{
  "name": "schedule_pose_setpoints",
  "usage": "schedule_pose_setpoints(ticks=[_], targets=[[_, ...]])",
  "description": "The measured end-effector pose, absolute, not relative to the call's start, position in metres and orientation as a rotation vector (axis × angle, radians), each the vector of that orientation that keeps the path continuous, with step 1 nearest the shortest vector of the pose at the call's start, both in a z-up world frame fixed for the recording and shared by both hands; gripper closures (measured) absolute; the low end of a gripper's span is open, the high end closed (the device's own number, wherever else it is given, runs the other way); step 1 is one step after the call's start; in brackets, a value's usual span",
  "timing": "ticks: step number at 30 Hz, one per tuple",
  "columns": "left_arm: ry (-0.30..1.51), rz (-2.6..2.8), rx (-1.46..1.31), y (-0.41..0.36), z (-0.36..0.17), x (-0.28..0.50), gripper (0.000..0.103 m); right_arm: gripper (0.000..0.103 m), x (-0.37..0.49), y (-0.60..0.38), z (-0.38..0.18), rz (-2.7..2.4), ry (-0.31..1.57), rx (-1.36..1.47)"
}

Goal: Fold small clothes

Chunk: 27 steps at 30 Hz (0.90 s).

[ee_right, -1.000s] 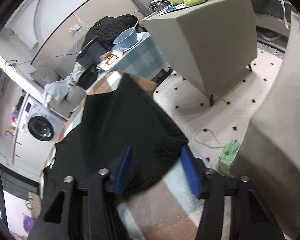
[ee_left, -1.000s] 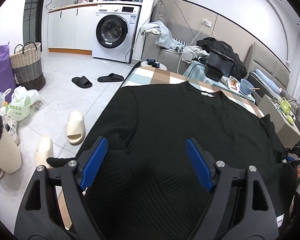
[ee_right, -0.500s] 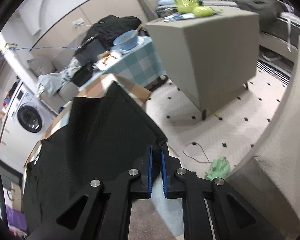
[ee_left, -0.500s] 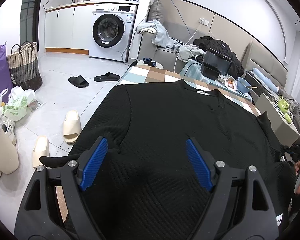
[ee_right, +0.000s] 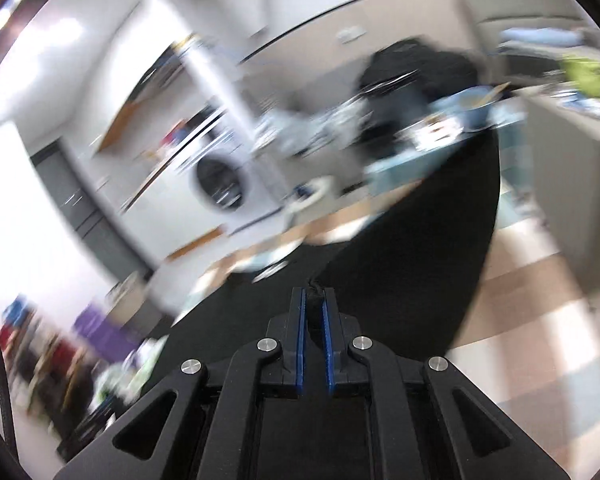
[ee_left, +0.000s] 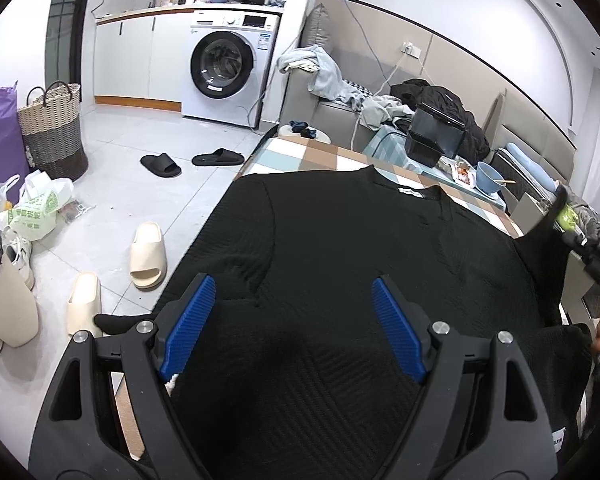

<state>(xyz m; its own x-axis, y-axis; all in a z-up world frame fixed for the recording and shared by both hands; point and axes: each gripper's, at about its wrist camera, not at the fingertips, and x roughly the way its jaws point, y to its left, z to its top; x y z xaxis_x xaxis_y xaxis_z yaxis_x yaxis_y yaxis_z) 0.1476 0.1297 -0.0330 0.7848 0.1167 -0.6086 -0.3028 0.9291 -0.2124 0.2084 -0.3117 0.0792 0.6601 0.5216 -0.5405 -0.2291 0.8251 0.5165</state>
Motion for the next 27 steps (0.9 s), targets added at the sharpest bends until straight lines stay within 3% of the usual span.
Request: schedule_pose_setpoints(ticks=[1, 3, 13, 21, 27], targets=[[0.63, 0.235, -0.316, 0.133, -0.034, 0.145, 0.024, 0.09, 0.21, -0.299, 0.072, 0.463, 0.771, 0.412], [0.629, 0.247, -0.325, 0.137, -0.034, 0.141, 0.024, 0.07, 0.213, -0.278, 0.055, 0.494, 0.852, 0.369], [0.647, 0.344, -0.504, 0.19, -0.048, 0.127, 0.024, 0.068, 0.231, -0.299, -0.012, 0.285, 1.1, 0.323], [0.717, 0.449, -0.832, 0.262, -0.085, 0.102, 0.024, 0.061, 0.203, -0.303, 0.005, 0.32, 1.03, 0.321], [0.685, 0.402, -1.076, 0.294, -0.113, 0.07, 0.031, 0.054, 0.187, -0.3, 0.019, 0.339, 1.008, 0.374]])
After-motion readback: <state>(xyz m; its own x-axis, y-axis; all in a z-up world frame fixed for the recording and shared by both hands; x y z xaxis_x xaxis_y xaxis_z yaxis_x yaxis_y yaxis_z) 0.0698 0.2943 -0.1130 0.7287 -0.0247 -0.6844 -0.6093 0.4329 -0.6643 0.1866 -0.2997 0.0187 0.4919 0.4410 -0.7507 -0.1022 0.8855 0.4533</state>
